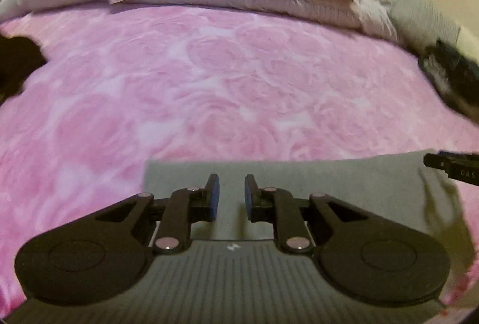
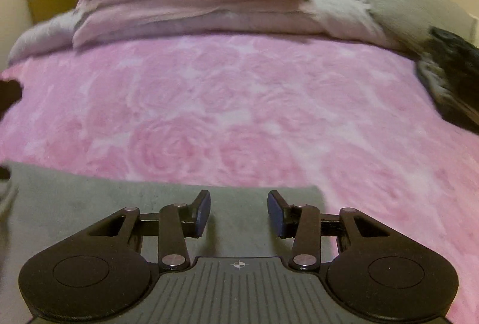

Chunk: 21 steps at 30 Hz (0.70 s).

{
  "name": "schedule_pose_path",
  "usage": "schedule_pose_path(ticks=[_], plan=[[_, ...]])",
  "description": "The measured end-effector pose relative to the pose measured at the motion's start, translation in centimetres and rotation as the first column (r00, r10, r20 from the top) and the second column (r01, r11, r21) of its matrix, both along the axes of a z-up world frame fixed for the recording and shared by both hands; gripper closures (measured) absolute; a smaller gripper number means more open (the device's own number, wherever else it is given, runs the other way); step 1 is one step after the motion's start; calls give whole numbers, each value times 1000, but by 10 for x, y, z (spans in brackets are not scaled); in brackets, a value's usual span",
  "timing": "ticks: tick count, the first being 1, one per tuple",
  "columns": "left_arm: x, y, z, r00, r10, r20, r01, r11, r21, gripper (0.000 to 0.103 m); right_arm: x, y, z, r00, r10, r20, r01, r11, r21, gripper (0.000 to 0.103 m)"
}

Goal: Fold clothes

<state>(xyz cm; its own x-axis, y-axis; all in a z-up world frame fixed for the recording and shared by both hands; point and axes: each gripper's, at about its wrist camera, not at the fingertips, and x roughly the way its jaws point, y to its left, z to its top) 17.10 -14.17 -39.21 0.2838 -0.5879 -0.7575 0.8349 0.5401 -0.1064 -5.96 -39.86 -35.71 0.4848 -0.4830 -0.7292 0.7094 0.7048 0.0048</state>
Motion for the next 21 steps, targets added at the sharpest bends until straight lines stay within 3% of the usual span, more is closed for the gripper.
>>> schedule_pose_path(ticks=[2,3,5,8,10,14,16,19,21], plan=[[3,-11,-18,999,-23,26,21,998,64,86,4,-11,-21,998,28,-55,-28,1000,0,62],[5,-10,-26,998,-31,54,26,996,85,85,1,-15,-24,999,28,-31,-28,1000,-6,60],[14,3,-25,999,-10,39,7,998,68,85,-8,-21,-17,999,-18,-41,19,1000,20,58],[22,22,-16,996,79,43,-83,991,102,91,-19,-11,-2,987,-101,-123,97,995,-37,59],[16,36,-10,995,102,25,-104,989,102,94,-28,8,10,991,-92,-98,92,996,-6,59],[-30,48,6,999,37,-29,-35,997,70,93,-22,67,18,999,43,-14,-41,996,77,59],[-60,48,4,998,-29,-50,33,996,89,90,-14,93,10,996,88,-31,-85,992,97,59],[-96,55,-12,996,-69,-61,79,981,176,89,-24,123,-11,990,110,-92,-97,985,143,59],[-115,73,-14,997,-81,-11,82,980,179,89,-44,140,-13,990,111,-82,-101,988,116,58]])
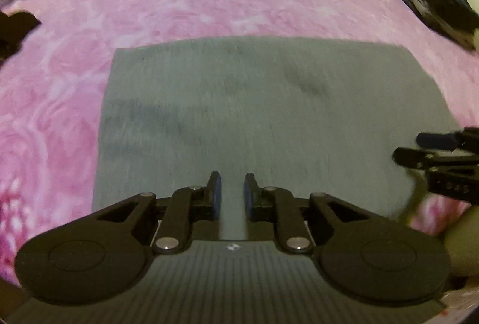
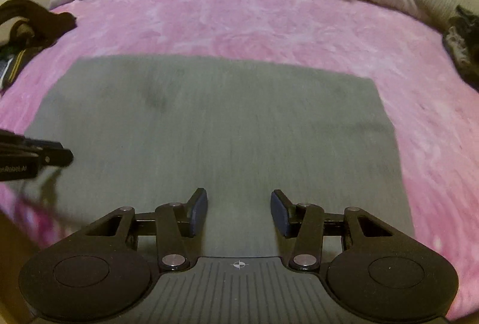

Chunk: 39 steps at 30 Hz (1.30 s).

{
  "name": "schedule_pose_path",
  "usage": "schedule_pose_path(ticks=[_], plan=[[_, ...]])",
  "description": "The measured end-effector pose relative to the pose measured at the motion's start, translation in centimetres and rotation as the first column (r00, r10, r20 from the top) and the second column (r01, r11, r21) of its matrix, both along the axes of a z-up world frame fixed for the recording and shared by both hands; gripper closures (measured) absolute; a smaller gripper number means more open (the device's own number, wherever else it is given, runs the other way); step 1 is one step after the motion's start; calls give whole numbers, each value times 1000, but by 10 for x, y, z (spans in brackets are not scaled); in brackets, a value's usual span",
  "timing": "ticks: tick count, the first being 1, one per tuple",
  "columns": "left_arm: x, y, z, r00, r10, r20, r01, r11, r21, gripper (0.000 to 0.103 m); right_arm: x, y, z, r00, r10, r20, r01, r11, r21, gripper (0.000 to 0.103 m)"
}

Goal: Fold clothes

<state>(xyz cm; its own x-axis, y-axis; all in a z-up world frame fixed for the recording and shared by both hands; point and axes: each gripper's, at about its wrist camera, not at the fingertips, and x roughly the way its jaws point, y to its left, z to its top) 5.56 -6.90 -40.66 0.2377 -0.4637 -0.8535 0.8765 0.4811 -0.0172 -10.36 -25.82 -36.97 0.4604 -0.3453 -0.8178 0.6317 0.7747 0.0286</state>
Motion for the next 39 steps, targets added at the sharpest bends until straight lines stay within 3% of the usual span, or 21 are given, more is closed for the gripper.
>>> schedule_pose_path(ticks=[2,7,13,16,23,33,36,39], plan=[[-7,15,2,1000,26,-9,-26,1000,7,89,-20,5,0,1000,-19,21,18,999,42,58],[-12,27,5,997,73,-28,-72,997,18,88,-29,18,2,999,38,-9,-38,999,20,58],[-19,15,22,987,159,-37,-153,981,118,87,-28,7,19,995,-80,-62,86,992,97,56],[-25,15,30,981,188,-47,-178,971,162,78,-36,10,35,993,-114,-36,117,989,91,55],[-39,7,40,980,193,-51,-174,953,248,75,-43,13,48,989,-149,0,148,982,121,53],[-32,-6,50,983,171,-62,-155,965,214,74,-38,-1,57,983,-180,48,174,979,110,53],[-23,-15,52,987,140,-77,-127,980,152,75,-27,-14,56,984,-161,73,155,985,78,53],[-9,-34,55,995,87,-56,-84,996,39,80,-11,-34,53,983,-146,107,145,989,24,54]])
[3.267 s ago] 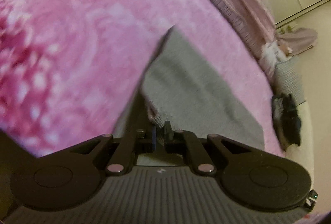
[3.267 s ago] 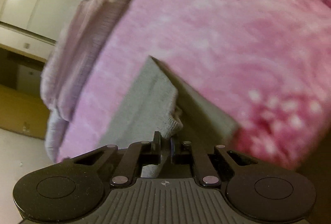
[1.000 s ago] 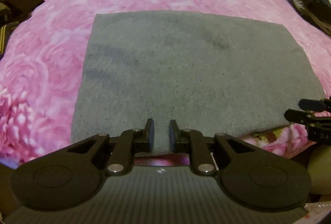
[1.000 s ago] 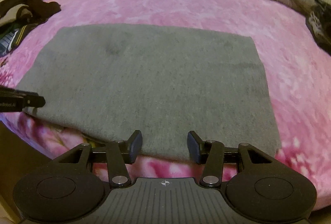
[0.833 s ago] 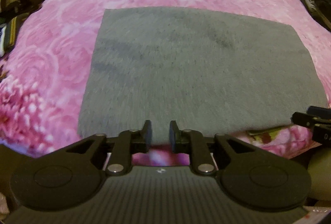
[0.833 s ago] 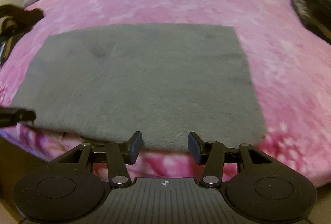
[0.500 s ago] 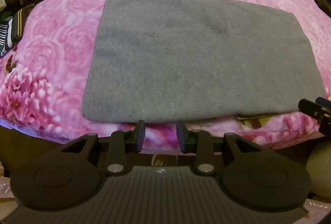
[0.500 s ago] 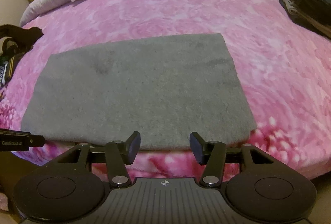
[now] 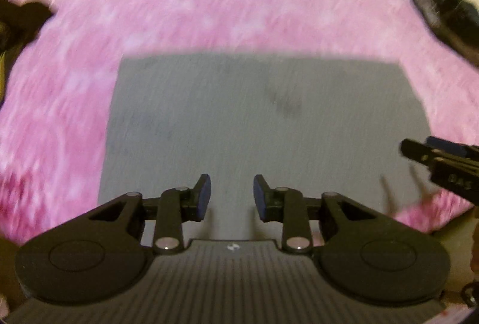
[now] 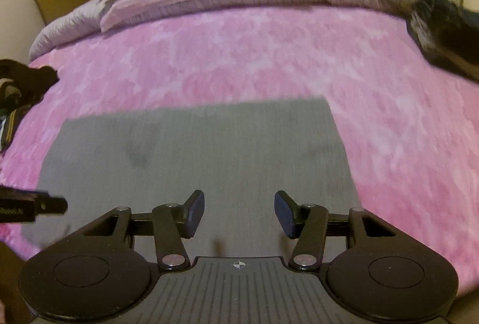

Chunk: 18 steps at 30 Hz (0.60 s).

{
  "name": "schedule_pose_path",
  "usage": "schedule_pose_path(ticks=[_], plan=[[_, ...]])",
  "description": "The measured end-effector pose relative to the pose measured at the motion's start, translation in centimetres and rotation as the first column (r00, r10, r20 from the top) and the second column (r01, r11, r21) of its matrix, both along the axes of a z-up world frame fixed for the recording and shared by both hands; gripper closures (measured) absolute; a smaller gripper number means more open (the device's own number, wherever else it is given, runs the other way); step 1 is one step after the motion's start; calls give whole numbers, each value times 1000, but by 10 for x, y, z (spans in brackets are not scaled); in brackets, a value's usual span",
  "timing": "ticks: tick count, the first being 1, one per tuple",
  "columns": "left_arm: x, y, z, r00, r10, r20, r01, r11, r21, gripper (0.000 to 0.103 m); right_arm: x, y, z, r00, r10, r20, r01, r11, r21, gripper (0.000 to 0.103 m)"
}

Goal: Fold clothes

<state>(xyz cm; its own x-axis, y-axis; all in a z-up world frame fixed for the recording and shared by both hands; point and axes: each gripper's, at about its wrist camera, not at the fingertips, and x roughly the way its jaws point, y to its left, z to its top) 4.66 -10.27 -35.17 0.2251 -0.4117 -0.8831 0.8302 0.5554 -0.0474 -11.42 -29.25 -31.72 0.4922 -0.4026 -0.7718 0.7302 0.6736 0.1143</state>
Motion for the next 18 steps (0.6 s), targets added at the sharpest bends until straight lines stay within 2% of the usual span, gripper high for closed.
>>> schedule_pose_path(ticks=[5,7,10,11,13,16,18], plan=[[25,-50,-14,993,-80,82,92,983,-158,85,30,-34,-17,994,33,104,-23,995,-96,63],[30,-69,-31,987,-115,115,136,972,-190,85,40,-44,-33,994,31,100,-18,991,-132,64],[28,-95,-67,967,-190,170,216,965,-151,85,53,-53,-71,998,43,35,-38,991,-125,64],[24,-97,-73,957,-200,210,235,959,-160,85,52,-48,-75,997,58,47,-49,983,-178,64],[16,-94,-77,937,-216,273,268,948,-170,85,49,-45,-75,997,61,48,-51,980,-192,64],[18,-87,-75,949,-188,253,239,953,-187,85,38,-36,-66,998,16,67,-4,983,-182,64],[16,-76,-70,951,-186,248,238,951,-197,85,17,-15,-57,990,-3,144,33,978,-207,64]])
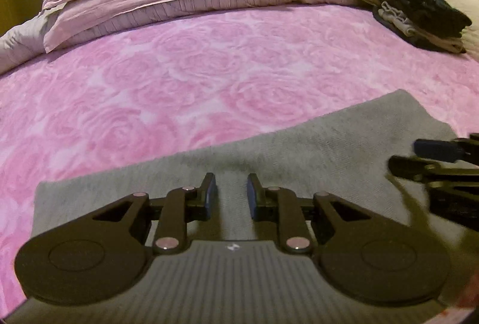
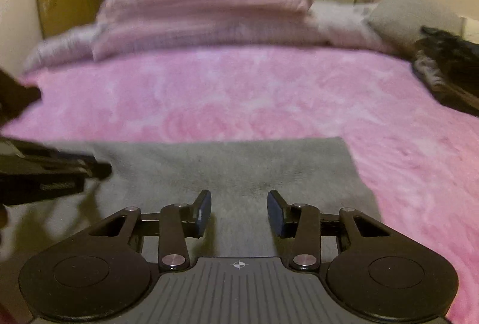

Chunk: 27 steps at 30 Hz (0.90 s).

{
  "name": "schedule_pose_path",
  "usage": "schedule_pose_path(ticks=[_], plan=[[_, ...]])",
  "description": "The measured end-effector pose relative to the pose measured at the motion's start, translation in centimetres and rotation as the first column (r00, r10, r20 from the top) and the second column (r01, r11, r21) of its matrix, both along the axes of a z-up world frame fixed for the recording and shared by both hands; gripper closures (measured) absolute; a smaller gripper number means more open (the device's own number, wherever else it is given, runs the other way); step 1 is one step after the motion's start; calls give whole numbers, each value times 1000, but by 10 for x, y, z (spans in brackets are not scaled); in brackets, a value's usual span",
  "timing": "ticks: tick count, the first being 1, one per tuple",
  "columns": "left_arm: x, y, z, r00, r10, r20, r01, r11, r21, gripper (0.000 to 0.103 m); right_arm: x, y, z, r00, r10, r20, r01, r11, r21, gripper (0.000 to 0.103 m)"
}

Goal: Fold clothes

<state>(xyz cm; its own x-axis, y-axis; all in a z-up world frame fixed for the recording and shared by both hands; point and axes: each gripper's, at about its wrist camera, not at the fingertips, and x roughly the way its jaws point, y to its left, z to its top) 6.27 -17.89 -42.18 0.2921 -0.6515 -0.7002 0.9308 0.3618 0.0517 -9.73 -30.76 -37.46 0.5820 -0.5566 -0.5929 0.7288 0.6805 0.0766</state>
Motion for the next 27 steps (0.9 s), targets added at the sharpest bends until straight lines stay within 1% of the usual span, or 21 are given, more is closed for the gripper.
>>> schedule_pose_path(ticks=[2,5,7,9,10,11,12,14,16,19,21,22,23,24,26,27], plan=[[-6,17,0,1000,-15,16,15,1000,-14,85,-17,24,0,999,-8,33,7,1000,3,64],[-13,60,-3,999,-44,1,44,998,-37,85,-44,65,-16,999,-39,29,38,999,20,64],[-15,94,-4,998,-60,-4,60,996,-65,85,-59,93,-18,995,-85,52,86,996,-21,64],[-13,119,-2,998,-55,-15,55,997,-57,83,-73,107,-10,985,-153,86,150,988,31,64],[-10,129,0,998,-49,-31,47,997,-54,83,-82,109,-5,972,-200,120,191,978,81,64],[-6,141,3,998,-44,-50,41,997,-59,83,-93,108,-1,955,-248,162,228,965,133,63],[-3,149,3,997,-39,-59,35,997,-64,83,-105,105,2,934,-287,214,254,952,169,59],[5,165,1,996,-6,-85,-1,996,-86,83,-126,93,0,882,-355,309,293,928,230,54],[13,175,0,989,28,-145,-45,992,-115,83,-143,75,-11,834,-432,344,325,888,326,54],[22,182,1,982,38,-187,-64,989,-134,83,-157,50,-25,780,-486,394,334,856,395,54],[31,184,0,971,54,-234,-88,986,-140,83,-159,30,-32,755,-504,420,322,843,432,55],[36,185,0,962,62,-267,-103,984,-145,83,-165,26,-35,747,-504,435,311,842,441,55],[39,186,0,957,64,-284,-110,983,-149,83,-163,17,-37,743,-498,446,297,844,447,55],[41,187,0,955,65,-291,-112,982,-150,83,-161,10,-38,741,-494,454,286,845,453,55],[43,186,-1,953,67,-295,-116,981,-153,83,-161,-2,-42,723,-490,487,246,842,481,55],[44,186,-1,950,71,-303,-122,980,-154,83,-160,-5,-43,722,-484,495,232,843,486,55]])
